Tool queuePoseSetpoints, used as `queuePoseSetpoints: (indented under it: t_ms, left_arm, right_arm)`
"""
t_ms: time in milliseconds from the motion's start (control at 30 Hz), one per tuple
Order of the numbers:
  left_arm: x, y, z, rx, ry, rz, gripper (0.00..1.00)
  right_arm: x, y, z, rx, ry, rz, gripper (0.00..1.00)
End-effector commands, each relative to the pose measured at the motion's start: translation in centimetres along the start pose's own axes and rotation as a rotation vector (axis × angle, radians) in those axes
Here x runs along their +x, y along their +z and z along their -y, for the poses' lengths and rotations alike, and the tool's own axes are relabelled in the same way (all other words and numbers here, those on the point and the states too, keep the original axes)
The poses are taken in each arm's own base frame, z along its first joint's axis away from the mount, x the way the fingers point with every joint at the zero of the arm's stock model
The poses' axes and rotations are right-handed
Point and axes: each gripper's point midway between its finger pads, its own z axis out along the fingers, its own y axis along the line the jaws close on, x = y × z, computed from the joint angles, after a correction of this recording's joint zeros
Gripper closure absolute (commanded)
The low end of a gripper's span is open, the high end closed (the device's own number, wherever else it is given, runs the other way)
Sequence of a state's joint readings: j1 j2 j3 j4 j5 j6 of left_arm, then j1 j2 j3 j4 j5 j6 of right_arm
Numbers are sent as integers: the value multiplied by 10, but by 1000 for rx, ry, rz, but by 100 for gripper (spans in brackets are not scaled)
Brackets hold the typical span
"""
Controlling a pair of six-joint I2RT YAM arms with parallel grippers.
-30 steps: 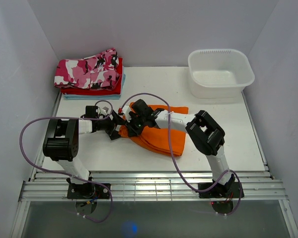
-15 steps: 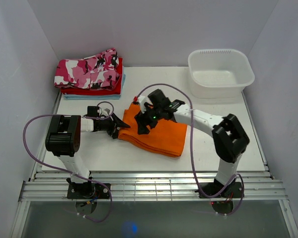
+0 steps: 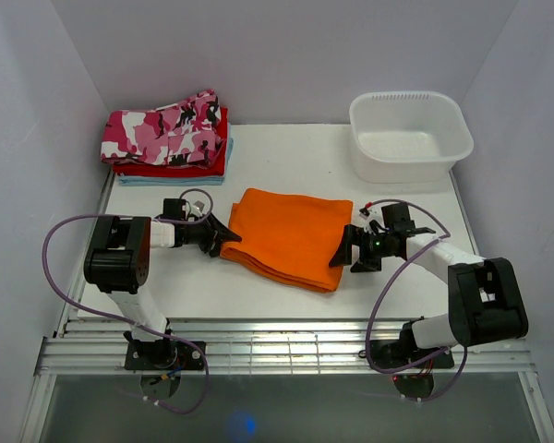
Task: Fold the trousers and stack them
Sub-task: Neatly place the folded trousers to the corner
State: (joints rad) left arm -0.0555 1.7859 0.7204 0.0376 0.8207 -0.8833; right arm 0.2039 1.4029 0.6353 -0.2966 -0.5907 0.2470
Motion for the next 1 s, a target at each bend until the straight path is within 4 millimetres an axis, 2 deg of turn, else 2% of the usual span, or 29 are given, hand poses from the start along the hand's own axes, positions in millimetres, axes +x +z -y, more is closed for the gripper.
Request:
queuePoseSetpoints:
  t_ms: [0,67,167,267,300,333,367,400,433,500,533,600,733,767,833,867,967]
  left_arm:
    - [-11,-2,-8,-49,64,94,49]
    - [-10,-2,-11,-52,67,106,51]
    - [-10,-1,-15,-49,78,123,55]
    - [-15,0,-20,-71,105,138,65]
    - [-18,0,-19,-87,110,139,69]
    - [-20,-1,-20,-96,116,140,84]
    - [-24,0,-20,-107,140,152,95]
    - [-30,-1,-18,-133,153,166,100]
    - [-35,-2,-17,-152,179,182,100]
    - [-37,-5,-20,-201,226,184,100]
    - [-42,-6,-14,-207,256,194,100]
    - [-44,-12,-11,-243,331,212,100]
    - [-56,-30,16,-266,527,284,100]
    - [-63,-36,30,-255,579,317,100]
    - [-72,-51,52,-248,692,372,100]
    - [-79,-57,69,-234,741,403,100]
    - [-91,-74,98,-241,862,472,100]
  right_arm:
    - [-3,5,-12,-60,143,41,3]
    - [8,8,-6,-58,212,18,3]
    - [16,18,-8,-107,303,11,9]
    - [12,29,-6,-121,334,0,26]
    - [4,32,-6,-117,329,-5,37]
    - [-2,33,-5,-110,307,-3,43]
    - [-6,35,-9,-114,284,-4,49]
    - [-15,34,-14,-115,277,-8,56]
    - [-18,34,-15,-107,257,-3,70]
    - [-28,32,-26,-115,213,17,83]
    - [-39,30,-34,-128,187,35,92]
    - [-47,26,-44,-144,131,50,92]
    - [-78,13,-63,-130,-33,121,92]
    - [-90,6,-78,-132,-94,149,92]
    - [-106,-1,-87,-103,-189,202,92]
    - [-117,-9,-104,-115,-242,240,92]
    - [-134,-17,-126,-107,-345,296,92]
